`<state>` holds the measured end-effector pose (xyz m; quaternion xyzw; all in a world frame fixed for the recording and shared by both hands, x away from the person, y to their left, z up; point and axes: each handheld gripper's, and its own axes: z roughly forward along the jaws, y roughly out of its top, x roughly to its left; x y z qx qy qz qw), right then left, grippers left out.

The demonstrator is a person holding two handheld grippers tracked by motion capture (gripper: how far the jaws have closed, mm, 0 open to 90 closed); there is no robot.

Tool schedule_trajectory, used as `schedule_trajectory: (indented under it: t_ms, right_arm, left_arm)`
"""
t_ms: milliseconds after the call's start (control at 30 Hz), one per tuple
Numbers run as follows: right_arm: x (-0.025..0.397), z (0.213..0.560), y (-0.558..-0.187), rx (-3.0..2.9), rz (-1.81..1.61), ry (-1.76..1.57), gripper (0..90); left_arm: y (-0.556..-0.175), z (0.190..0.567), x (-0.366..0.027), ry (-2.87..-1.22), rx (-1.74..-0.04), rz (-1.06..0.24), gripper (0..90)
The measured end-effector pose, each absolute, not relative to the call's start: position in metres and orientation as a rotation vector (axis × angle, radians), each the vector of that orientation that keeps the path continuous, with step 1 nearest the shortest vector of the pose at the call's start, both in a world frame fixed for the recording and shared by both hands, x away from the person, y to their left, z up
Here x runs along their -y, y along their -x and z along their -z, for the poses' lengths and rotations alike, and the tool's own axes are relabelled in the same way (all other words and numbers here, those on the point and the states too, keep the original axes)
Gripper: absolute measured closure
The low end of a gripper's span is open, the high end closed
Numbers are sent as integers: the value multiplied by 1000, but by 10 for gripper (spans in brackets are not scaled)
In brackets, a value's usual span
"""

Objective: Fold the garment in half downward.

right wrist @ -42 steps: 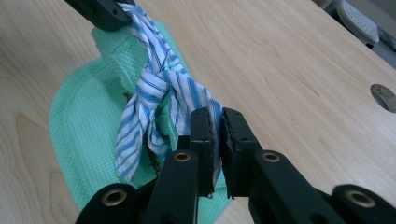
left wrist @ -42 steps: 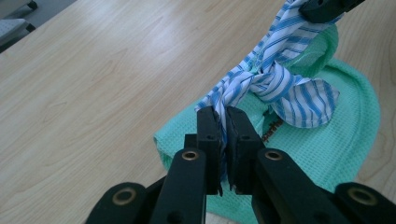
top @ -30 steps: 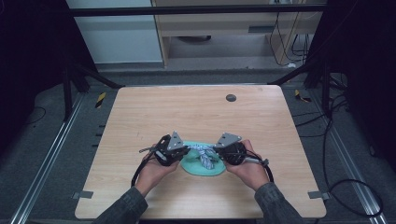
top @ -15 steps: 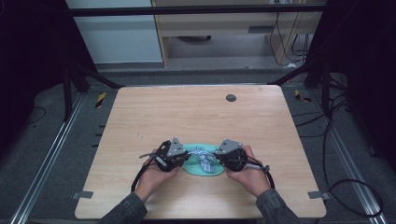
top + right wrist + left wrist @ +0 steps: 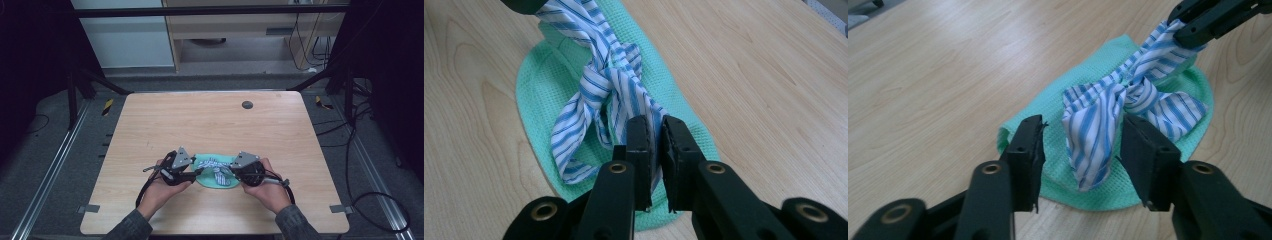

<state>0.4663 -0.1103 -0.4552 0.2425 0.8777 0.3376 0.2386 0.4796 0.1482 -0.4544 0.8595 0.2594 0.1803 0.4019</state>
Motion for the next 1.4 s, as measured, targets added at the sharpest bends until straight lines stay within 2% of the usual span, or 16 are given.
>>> schedule_trajectory:
  t_ms: [200, 367, 467, 600, 867, 1167, 1400]
  right_arm:
    - [109, 455, -467, -2403, -927, -663, 825]
    - [109, 454, -464, -2403, -931, -661, 819]
    - [109, 455, -462, -2404, -937, -657, 814]
    - [106, 458, -457, -2415, -937, -639, 817]
    - [104, 463, -445, -2433, -929, -618, 819]
    - [107, 474, -435, -2478, -906, -601, 890]
    - [106, 478, -433, -2489, -900, -592, 900]
  left_arm:
    - [-493, 463, -144, -2209, -680, -332, 474]
    - [-497, 464, -140, -2209, -693, -305, 597]
    - [-493, 463, -141, -2213, -669, -337, 708]
    - [-487, 466, -144, -2201, -661, -360, 788]
    - [-473, 474, -145, -2203, -613, -376, 804]
    - [-457, 490, -150, -2242, -560, -368, 827]
    - [-454, 493, -150, -2251, -550, -377, 826]
